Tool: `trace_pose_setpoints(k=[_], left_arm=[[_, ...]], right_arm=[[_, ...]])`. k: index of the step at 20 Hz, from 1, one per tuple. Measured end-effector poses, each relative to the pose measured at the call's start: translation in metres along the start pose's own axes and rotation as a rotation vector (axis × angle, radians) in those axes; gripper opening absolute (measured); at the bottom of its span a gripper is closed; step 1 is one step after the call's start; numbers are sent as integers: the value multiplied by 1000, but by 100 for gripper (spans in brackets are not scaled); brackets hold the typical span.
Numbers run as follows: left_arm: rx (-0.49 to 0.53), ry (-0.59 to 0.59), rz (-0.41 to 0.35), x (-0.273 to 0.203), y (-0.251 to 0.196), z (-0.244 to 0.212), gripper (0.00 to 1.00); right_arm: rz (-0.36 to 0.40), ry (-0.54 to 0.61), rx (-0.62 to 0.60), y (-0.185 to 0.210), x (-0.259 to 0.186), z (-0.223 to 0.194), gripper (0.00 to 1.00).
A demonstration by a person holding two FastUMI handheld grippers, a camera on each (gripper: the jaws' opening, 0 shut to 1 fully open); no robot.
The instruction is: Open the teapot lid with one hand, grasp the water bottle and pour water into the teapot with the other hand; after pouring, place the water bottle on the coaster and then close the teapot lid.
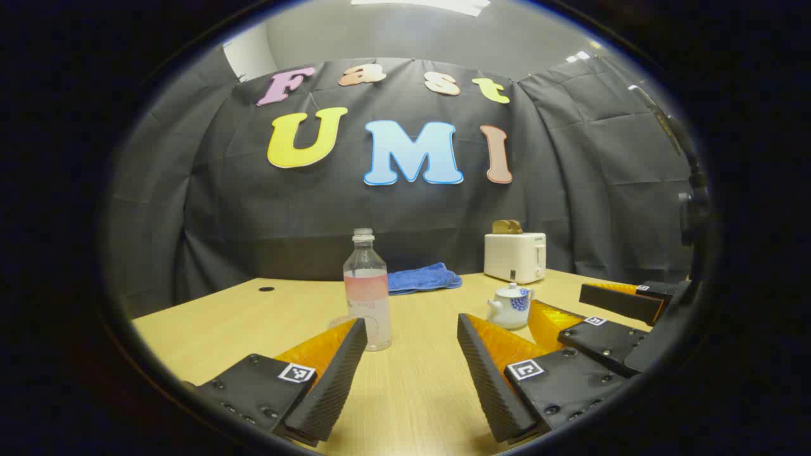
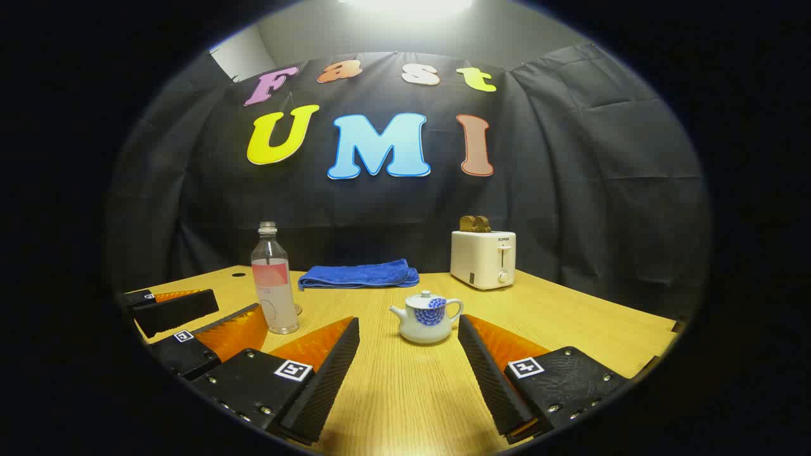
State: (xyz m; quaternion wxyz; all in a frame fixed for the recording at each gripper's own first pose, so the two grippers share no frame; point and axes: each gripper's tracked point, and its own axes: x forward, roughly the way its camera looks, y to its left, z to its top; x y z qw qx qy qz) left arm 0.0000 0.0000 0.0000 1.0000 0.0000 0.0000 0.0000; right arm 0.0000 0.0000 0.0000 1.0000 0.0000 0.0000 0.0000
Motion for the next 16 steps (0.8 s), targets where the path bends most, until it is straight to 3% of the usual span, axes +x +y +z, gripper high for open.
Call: trace_pose_setpoints(k=[7,9,10,11,14,16], left_arm=[[2,3,-71,0,-10,1,100],[1,-5,-68,-2,-9,2,100],[0,-4,-59,-2,-8,1,99],[0,-3,-48,-2,-6,1,98],[2,1,89,0,16,2,99],[3,5,113,-1,18,1,99]], right_arm=[[-24,-2,3,-2,-2,-1,96],[-67,2,7,-5,-2,-1,96],[-126,12,2,-12,-4,-3,96],[-124,5,6,-9,-9,-2,96],[76,-3,2,6,3,0,96],[131,-5,18,9,5,3,96]])
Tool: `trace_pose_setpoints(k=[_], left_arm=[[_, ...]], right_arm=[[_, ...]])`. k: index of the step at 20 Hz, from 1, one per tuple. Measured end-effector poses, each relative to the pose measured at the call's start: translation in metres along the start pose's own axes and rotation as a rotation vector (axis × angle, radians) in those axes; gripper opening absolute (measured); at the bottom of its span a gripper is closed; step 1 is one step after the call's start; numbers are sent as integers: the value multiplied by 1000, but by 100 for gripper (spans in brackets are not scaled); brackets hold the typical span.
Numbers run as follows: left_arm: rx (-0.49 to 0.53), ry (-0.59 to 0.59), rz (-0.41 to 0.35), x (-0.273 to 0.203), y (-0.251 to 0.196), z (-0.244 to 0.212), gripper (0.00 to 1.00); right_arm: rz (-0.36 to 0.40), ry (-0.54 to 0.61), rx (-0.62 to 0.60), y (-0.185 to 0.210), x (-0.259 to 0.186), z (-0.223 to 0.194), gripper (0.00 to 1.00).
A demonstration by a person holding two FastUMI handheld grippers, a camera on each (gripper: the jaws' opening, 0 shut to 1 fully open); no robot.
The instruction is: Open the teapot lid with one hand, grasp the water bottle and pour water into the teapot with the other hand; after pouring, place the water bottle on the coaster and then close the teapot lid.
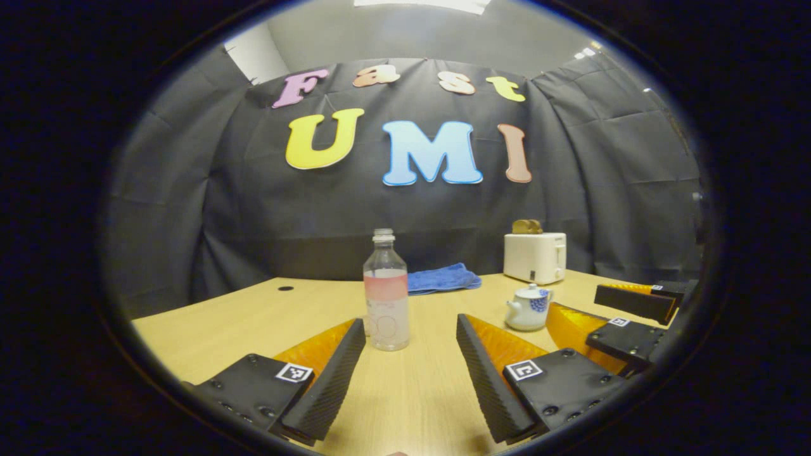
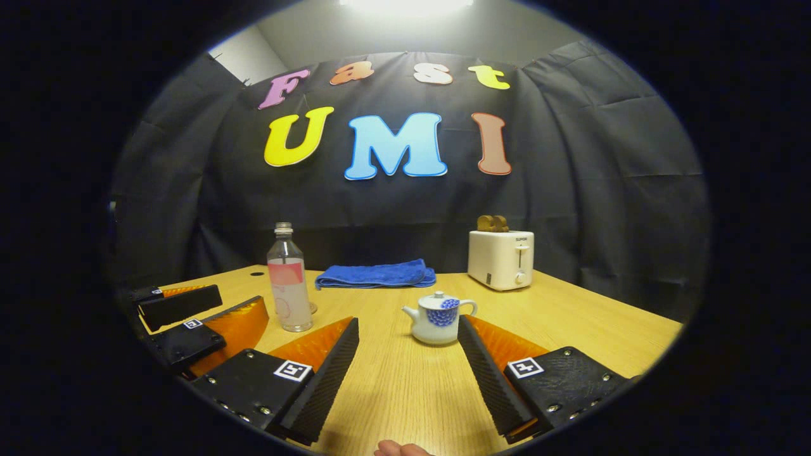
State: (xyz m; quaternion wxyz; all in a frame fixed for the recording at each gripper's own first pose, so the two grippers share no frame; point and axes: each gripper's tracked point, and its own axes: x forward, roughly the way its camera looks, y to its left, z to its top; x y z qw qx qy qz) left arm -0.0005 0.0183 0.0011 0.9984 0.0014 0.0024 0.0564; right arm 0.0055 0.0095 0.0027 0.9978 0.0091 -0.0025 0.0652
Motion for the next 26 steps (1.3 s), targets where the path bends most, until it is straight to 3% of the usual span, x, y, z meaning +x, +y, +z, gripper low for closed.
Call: trace_pose_setpoints(k=[7,19,26], left_arm=[[0,4,-67,-1,-13,1,100],[2,0,-86,12,-20,2,100],[-4,-17,-51,39,-3,16,100]], right_arm=[[-14,3,-23,0,-2,-3,96],[-33,12,-19,-1,-1,-5,96],[-52,13,-19,-11,11,4,96]])
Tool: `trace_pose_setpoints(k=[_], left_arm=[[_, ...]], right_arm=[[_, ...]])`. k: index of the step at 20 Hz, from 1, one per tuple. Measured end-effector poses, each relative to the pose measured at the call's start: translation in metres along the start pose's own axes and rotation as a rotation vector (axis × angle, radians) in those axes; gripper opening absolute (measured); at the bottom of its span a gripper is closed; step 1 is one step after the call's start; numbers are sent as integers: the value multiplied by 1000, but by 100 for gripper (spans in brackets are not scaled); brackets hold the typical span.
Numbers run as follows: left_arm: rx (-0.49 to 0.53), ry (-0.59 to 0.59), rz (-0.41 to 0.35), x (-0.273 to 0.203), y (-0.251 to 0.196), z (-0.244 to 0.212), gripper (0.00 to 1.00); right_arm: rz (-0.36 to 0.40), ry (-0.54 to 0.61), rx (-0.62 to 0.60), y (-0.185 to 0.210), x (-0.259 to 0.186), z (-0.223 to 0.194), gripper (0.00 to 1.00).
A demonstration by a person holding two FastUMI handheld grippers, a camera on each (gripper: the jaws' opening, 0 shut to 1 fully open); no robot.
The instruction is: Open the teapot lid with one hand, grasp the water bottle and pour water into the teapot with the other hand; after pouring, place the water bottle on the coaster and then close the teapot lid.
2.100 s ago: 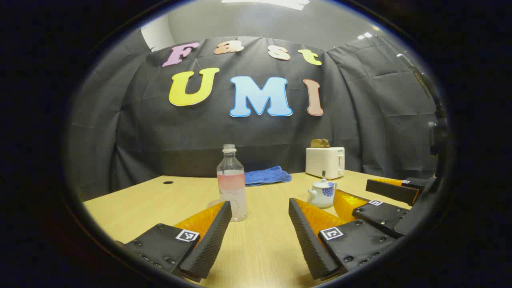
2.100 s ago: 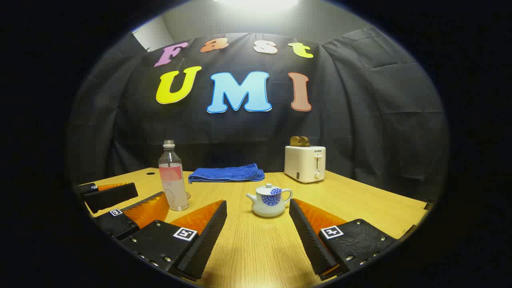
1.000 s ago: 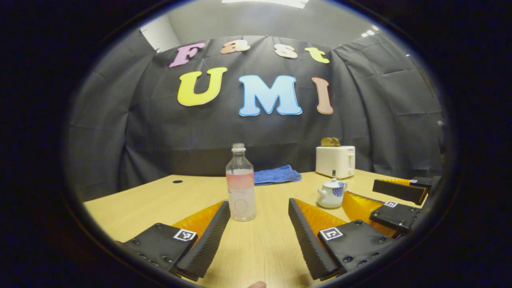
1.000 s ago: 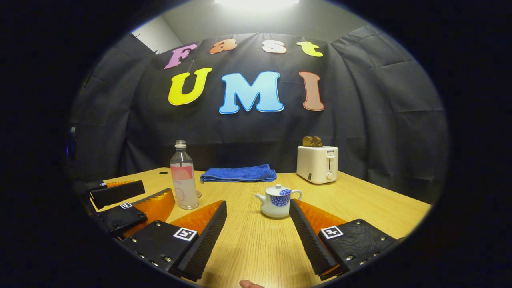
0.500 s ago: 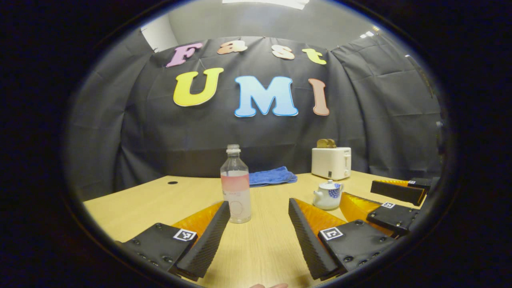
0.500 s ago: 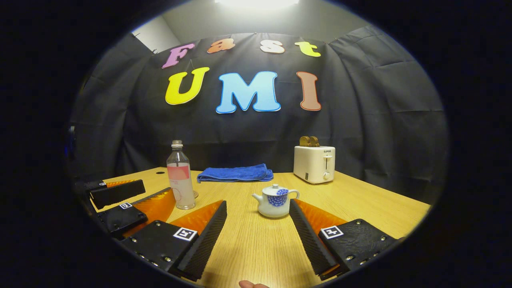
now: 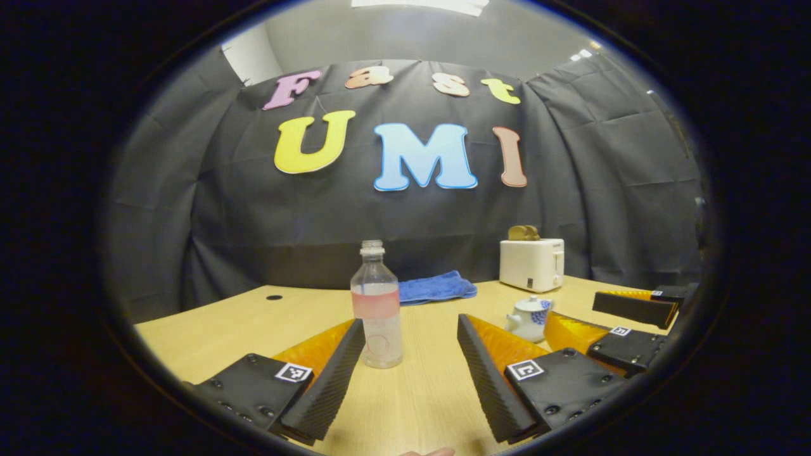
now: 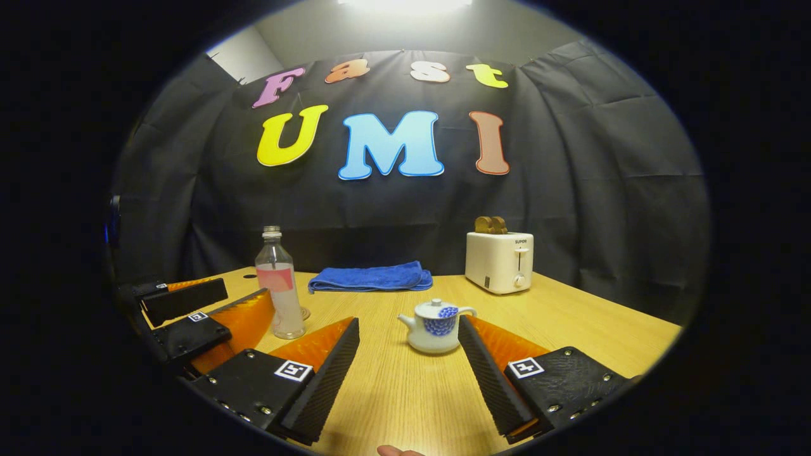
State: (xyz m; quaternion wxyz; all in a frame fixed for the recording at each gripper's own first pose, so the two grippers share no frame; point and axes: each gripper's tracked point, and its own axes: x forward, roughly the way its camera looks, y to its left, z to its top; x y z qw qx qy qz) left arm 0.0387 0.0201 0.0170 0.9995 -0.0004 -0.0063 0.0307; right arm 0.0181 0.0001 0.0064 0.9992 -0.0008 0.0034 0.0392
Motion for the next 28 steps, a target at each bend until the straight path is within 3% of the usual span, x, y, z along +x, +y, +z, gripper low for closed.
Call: trace_pose_setpoints(k=[4,15,19,20,22,24,26,28], left_arm=[[-17,19,27,25,19,2,100],[-11,23,21,53,25,10,100],[-12,25,14,55,28,9,100],[-13,27,15,55,29,10,100],[-19,29,16,55,31,9,100],[-23,28,16,54,33,10,100],[-17,28,21,54,35,10,100],[-18,28,21,55,35,10,100]], right_arm=[[-33,10,32,-18,43,16,96],[-56,101,-16,-30,120,-2,94],[-78,140,-20,-36,130,-12,75],[-59,140,-3,-33,129,-10,56],[-62,143,-11,-31,132,-10,48],[-74,132,-35,-33,126,-5,48],[-61,131,-14,-33,132,-7,17],[-59,126,-23,-35,137,-10,18]])
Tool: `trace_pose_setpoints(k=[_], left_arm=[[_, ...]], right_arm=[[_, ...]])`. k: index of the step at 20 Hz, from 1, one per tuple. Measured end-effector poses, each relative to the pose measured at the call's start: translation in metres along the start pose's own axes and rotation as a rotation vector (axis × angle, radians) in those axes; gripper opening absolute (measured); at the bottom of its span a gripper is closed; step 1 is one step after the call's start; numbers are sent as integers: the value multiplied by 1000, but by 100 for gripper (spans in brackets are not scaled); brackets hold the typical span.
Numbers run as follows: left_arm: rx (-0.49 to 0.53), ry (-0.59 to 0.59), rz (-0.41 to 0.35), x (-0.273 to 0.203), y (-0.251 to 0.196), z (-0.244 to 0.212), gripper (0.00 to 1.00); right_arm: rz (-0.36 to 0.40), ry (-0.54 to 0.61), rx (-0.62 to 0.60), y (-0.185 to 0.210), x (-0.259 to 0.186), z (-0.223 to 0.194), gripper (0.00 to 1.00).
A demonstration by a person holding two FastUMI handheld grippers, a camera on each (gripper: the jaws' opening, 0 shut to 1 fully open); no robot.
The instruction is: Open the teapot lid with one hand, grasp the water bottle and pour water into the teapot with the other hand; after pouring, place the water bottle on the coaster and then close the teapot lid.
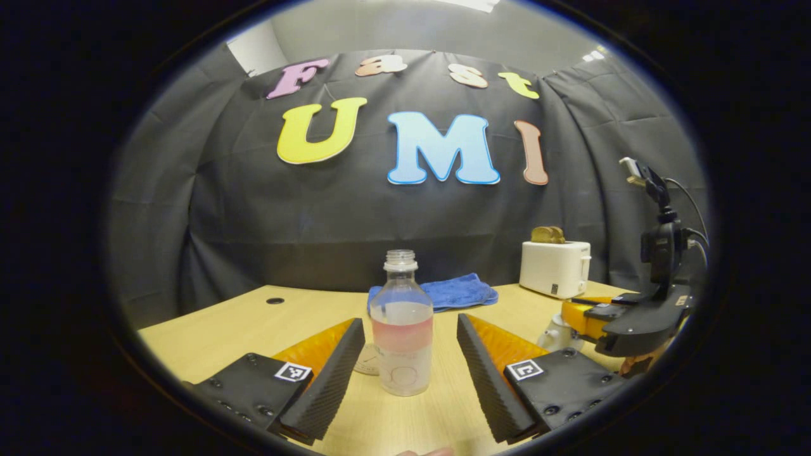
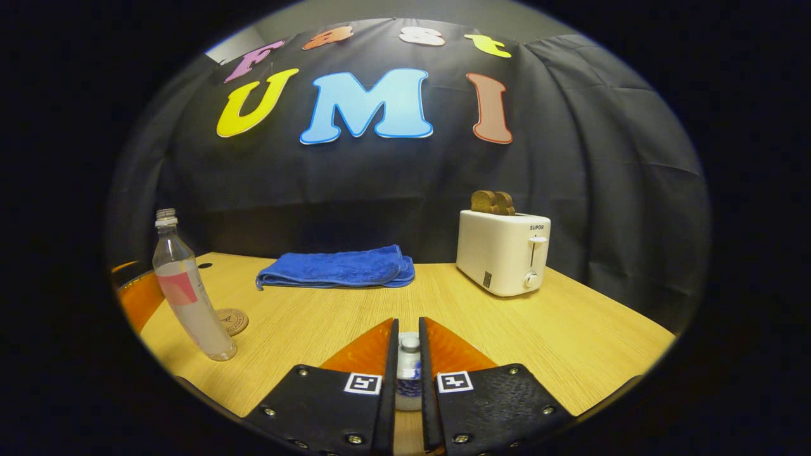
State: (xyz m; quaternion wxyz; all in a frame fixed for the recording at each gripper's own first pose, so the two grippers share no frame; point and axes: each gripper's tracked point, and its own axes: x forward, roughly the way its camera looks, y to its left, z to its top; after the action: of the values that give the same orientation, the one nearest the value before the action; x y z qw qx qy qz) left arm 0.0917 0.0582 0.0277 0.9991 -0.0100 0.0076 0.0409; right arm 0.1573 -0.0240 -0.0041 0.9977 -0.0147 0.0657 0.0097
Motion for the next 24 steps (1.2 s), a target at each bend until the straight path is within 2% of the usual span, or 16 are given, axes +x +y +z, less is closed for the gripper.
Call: trace_pose_setpoints(k=[1,2,3,10,13,21,24], left_arm=[[-1,3,-2,-1,-1,-1,100],[-1,6,-4,-1,-1,-2,100],[-2,8,-5,-2,-1,-2,100],[8,15,1,9,-1,-8,100],[29,30,19,18,2,-13,99],[-7,65,40,48,13,-30,100],[-9,90,23,65,12,-38,99]], right_arm=[[-3,0,10,0,-6,0,17],[0,-1,2,0,-4,2,3],[3,-6,-16,0,-4,2,2],[37,-102,-60,14,-19,27,2],[64,-110,-89,24,-23,27,2],[83,-133,-104,33,-29,31,2],[93,-129,-100,35,-32,30,2]])
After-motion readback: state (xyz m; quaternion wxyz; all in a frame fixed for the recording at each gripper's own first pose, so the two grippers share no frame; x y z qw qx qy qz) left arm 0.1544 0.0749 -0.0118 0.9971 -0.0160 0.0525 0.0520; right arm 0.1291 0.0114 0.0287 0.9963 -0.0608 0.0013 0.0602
